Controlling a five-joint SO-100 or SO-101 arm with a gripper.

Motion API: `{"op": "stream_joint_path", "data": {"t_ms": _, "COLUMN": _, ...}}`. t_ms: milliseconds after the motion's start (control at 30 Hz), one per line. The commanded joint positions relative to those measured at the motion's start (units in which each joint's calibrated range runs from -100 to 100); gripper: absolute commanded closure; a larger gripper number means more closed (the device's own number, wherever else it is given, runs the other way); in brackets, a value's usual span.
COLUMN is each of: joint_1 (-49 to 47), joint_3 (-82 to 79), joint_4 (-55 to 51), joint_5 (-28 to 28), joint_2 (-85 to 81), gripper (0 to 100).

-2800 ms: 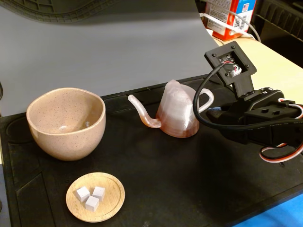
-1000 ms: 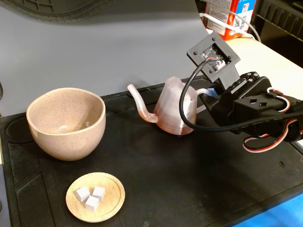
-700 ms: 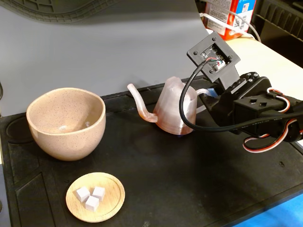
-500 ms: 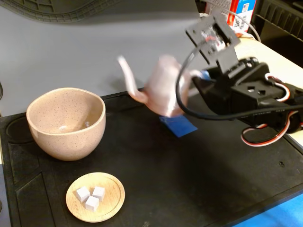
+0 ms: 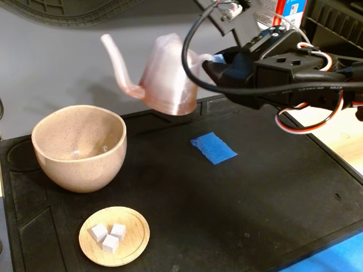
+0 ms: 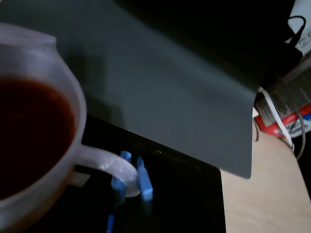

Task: Pick up a kettle and pour liquid into a cup.

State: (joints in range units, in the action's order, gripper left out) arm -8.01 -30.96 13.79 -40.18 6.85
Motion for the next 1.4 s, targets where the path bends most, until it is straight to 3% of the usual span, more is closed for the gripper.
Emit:
{"op": "stream_joint_path", "data": {"t_ms": 0, "joint_1": -0.32, "joint_3": 4.29, "joint_4": -0.17, "joint_5": 2.31, "joint_2": -3.27, "gripper": 99}}
{"op": "stream_joint_path", "data": {"t_ms": 267, "joint_1": -2.14, "joint_3": 4.29, "joint_4": -0.17, "joint_5": 2.84, "joint_2": -3.27, "gripper": 99}}
{"op": "stream_joint_path", "data": {"t_ms": 367, "joint_1": -2.14, "joint_3": 4.29, "joint_4": -0.17, "joint_5": 7.51, "joint_2": -3.52, "gripper": 99}}
{"op": "stream_joint_path", "data": {"t_ms": 467, "joint_1": -2.14, "joint_3": 4.29, "joint_4": -0.17, "joint_5": 7.98, "joint_2": -3.78, "gripper": 99}}
{"op": "stream_joint_path", "data": {"t_ms": 800, "joint_1": -1.61, "joint_3": 8.10, "joint_4": -0.08, "joint_5": 17.74, "joint_2": -3.10, "gripper": 99}}
{"op": "stream_joint_path", "data": {"t_ms": 1033, "joint_1": -1.54, "joint_3": 10.00, "joint_4": -0.17, "joint_5": 18.32, "joint_2": -3.01, "gripper": 99}}
{"op": "stream_joint_path", "data": {"t_ms": 1367, "joint_1": -1.84, "joint_3": 12.09, "joint_4": -0.25, "joint_5": 26.30, "joint_2": -3.01, "gripper": 99}}
